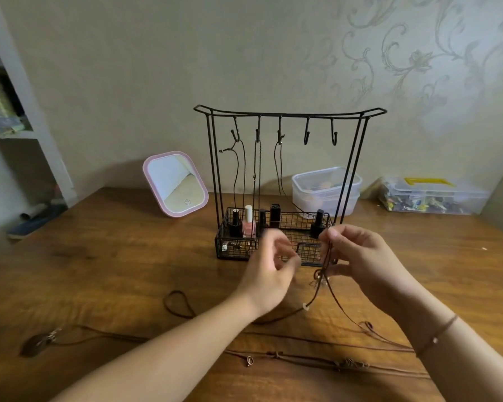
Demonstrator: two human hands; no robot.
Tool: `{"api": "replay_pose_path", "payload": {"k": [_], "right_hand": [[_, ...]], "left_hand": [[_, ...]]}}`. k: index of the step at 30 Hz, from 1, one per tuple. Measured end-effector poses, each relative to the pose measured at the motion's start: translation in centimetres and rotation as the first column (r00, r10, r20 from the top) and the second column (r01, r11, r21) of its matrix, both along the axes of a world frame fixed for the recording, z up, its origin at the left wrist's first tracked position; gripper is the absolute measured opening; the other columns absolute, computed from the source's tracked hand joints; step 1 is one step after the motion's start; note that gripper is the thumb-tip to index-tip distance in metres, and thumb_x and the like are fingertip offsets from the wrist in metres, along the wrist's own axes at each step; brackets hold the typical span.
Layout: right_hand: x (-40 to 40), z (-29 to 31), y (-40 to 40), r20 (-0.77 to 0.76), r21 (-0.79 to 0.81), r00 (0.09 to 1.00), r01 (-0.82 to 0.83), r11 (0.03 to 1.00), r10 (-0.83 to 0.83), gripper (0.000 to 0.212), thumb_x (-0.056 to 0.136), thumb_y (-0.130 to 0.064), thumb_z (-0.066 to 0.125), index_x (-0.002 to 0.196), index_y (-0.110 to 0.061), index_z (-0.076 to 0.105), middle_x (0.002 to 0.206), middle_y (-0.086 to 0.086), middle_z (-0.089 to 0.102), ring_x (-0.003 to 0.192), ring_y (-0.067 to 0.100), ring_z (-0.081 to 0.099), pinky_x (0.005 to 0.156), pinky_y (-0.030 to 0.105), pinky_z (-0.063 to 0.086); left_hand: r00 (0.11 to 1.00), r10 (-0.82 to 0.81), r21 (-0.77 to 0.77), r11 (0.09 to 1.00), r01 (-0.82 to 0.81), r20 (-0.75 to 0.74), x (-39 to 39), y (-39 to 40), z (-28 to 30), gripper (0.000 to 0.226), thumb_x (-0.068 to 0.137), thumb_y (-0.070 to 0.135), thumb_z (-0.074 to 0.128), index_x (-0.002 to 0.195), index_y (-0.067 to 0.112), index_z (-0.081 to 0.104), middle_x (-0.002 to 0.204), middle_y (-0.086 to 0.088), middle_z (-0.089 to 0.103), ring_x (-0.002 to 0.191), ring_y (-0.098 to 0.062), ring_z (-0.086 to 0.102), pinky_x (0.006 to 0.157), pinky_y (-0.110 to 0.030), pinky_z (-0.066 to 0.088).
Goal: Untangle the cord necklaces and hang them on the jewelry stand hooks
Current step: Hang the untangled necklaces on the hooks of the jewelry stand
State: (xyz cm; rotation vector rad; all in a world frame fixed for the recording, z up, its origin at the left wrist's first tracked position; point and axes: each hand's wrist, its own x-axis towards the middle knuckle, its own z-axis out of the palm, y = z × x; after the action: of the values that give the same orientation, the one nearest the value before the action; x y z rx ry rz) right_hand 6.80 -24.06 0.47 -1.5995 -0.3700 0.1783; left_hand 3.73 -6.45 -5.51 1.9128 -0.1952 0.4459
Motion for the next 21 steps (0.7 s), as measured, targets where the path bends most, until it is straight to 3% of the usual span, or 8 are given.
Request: {"api": "replay_pose_path", "payload": {"k": [2, 4, 8, 12, 16, 21], "right_hand": [[-0.1, 0.4, 0.2, 0.011, 0.019, 1.0, 0.004, 1.0, -0.005, 0.023, 0.1, -0.019, 0.051, 0.091, -0.006, 0.068, 0.075, 0.007, 0.062, 0.071, 0.022, 0.059, 0.063, 0.036, 0.053], [-0.2, 0.7, 0.2, 0.034, 0.008, 0.999, 0.007, 1.0, -0.008, 0.023, 0.1, -0.019, 0.051, 0.092, -0.005, 0.067, 0.075, 0.008, 0.064, 0.068, 0.022, 0.061, 0.064, 0.036, 0.053], [0.0, 0.6, 0.2, 0.089, -0.038, 0.996, 0.032, 0.999, -0.029, 0.024, 0.1, -0.022, 0.052, 0.094, -0.006, 0.069, 0.074, 0.008, 0.07, 0.073, 0.022, 0.066, 0.078, 0.046, 0.051], [-0.2, 0.6, 0.1, 0.112, -0.064, 0.993, 0.045, 0.997, -0.038, 0.023, 0.1, -0.022, 0.053, 0.089, -0.01, 0.07, 0.075, 0.008, 0.072, 0.079, 0.026, 0.068, 0.082, 0.049, 0.048], [-0.4, 0.8, -0.1, 0.124, -0.076, 0.992, 0.038, 0.996, -0.028, 0.023, 0.099, -0.023, 0.053, 0.09, -0.011, 0.071, 0.077, 0.008, 0.073, 0.091, 0.034, 0.07, 0.086, 0.05, 0.049], [-0.5, 1.2, -0.4, 0.149, -0.072, 0.988, 0.047, 0.996, -0.036, 0.023, 0.099, -0.022, 0.053, 0.091, -0.009, 0.07, 0.078, 0.009, 0.074, 0.082, 0.024, 0.07, 0.081, 0.046, 0.048]], "left_hand": [[0.955, -0.118, 0.055, 0.989, 0.138, -0.272, -0.2, -0.5, -0.4, 0.008, 0.097, 0.032, 0.062, 0.104, 0.03, 0.058, 0.098, 0.003, 0.067, 0.088, -0.018, 0.067, 0.085, -0.05, 0.056], [0.926, -0.151, 0.111, 0.973, 0.201, -0.347, -0.5, -0.7, -0.2, 0.02, 0.094, 0.038, 0.065, 0.111, 0.029, 0.06, 0.105, 0.005, 0.067, 0.095, -0.015, 0.066, 0.087, -0.04, 0.057], [0.88, -0.256, -0.051, 0.965, 0.258, -0.4, -1.0, -1.1, 0.4, 0.019, 0.097, 0.025, 0.063, 0.113, 0.016, 0.061, 0.104, -0.006, 0.073, 0.078, -0.015, 0.068, 0.069, -0.025, 0.052], [0.85, -0.334, -0.138, 0.943, 0.304, -0.408, -1.4, -1.0, 0.8, 0.015, 0.098, 0.017, 0.061, 0.11, 0.009, 0.064, 0.1, -0.011, 0.075, 0.075, -0.023, 0.066, 0.071, -0.031, 0.053], [0.812, -0.383, -0.229, 0.922, 0.31, -0.44, -1.5, -0.9, 1.0, 0.012, 0.101, 0.02, 0.056, 0.108, 0.011, 0.059, 0.093, -0.013, 0.075, 0.066, -0.026, 0.064, 0.059, -0.028, 0.051], [0.789, -0.439, -0.377, 0.882, 0.284, -0.431, -1.9, -0.6, 0.8, 0.01, 0.101, 0.008, 0.051, 0.094, 0.014, 0.048, 0.077, -0.013, 0.071, 0.043, -0.018, 0.054, 0.045, -0.023, 0.042]]}}
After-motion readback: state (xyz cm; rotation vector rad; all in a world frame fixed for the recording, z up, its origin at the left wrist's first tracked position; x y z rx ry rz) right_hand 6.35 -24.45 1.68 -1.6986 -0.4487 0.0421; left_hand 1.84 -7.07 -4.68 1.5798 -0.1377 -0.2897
